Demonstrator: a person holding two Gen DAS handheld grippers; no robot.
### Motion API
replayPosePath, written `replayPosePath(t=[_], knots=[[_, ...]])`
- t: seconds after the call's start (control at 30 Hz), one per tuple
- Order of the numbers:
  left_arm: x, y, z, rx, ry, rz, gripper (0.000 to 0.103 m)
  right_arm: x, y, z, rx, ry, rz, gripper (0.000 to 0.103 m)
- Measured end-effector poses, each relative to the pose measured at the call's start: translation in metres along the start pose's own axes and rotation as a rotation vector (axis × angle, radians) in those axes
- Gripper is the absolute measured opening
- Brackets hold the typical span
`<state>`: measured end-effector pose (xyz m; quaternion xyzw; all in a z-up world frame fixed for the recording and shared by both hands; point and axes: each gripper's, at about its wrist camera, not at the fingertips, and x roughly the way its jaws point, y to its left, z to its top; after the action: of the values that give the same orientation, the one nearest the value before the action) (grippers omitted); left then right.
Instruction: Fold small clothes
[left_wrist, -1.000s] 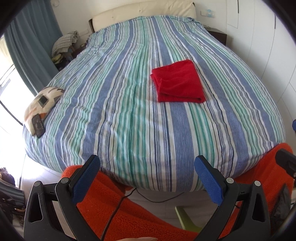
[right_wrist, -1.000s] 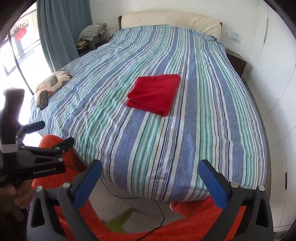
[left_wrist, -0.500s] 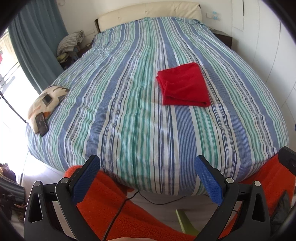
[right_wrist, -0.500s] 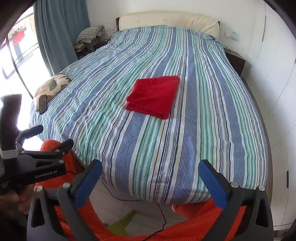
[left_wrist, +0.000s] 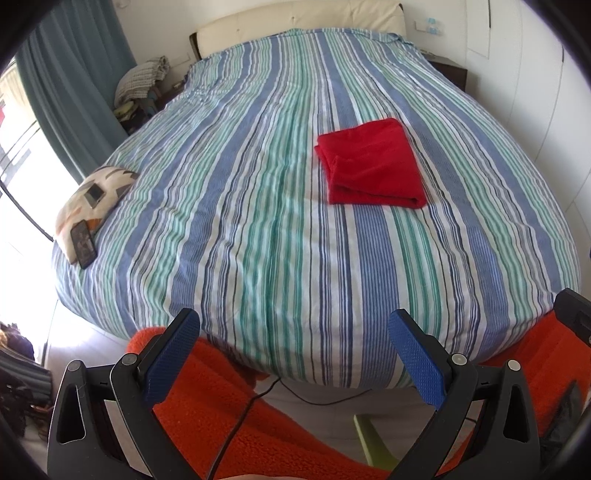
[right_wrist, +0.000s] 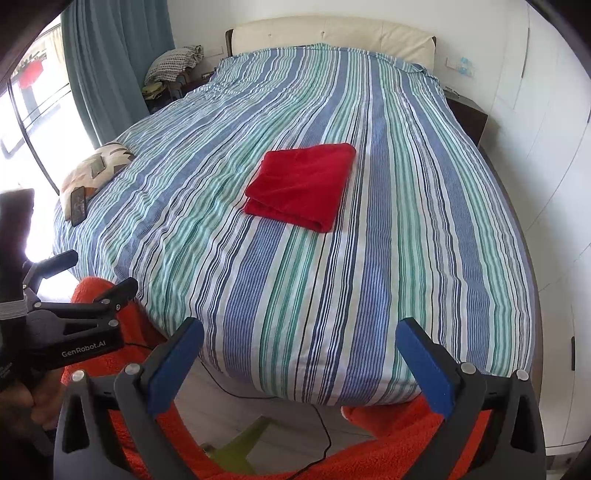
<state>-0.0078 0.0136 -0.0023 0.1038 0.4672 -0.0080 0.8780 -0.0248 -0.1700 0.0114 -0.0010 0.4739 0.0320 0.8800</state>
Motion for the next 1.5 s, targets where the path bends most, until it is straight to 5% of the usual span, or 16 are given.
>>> replayPosePath(t=[1.5], knots=[[0.001, -0.006, 0.011, -0.008, -0.009, -0.018, 0.102, 0.005, -0.002, 0.005, -0.017, -0.019, -0.085, 0.102]])
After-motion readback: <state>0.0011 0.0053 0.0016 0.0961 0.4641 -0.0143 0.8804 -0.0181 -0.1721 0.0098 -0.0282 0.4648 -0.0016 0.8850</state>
